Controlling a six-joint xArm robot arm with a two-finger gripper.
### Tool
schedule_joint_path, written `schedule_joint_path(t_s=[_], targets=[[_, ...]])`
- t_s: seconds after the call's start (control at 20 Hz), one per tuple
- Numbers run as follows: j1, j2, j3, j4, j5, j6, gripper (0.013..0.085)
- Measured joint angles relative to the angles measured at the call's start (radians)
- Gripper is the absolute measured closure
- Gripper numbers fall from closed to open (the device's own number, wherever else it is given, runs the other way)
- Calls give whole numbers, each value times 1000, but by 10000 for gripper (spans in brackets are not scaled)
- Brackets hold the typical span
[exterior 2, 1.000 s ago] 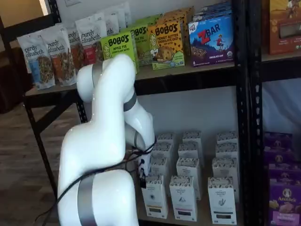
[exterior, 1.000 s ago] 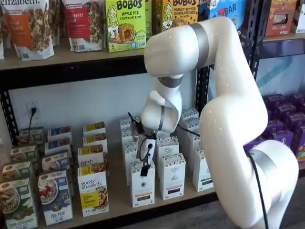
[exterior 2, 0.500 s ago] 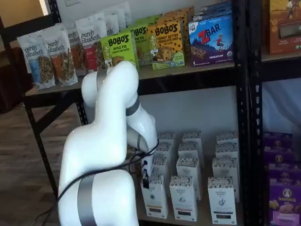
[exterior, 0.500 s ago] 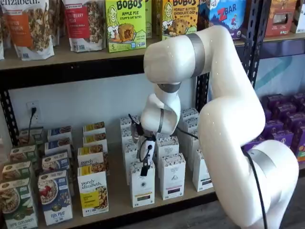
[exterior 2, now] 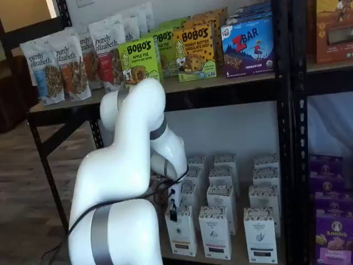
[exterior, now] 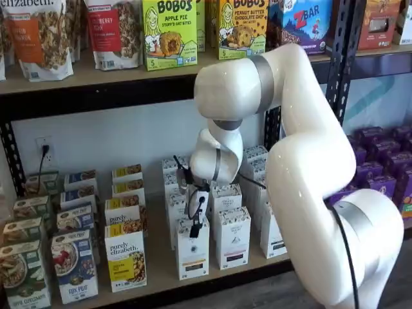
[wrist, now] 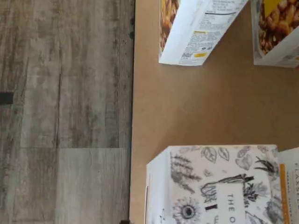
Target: Pick up the white box with a yellow strip in the middle, on the bottom shelf, the fourth box from the left
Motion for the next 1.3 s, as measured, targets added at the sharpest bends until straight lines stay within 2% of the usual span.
schedule_joint_path(t_s=[0.4,0.55,0.7,1.0,1.3], targets=[[-10,52,-69,-83,23,69,130],[-13,66,-88,-143,42,119,130],[-15,78,-106,-180,61,150,130],[-19,91,-122,-235,82,196,130],[-20,99,-124,-263,78,218,130]])
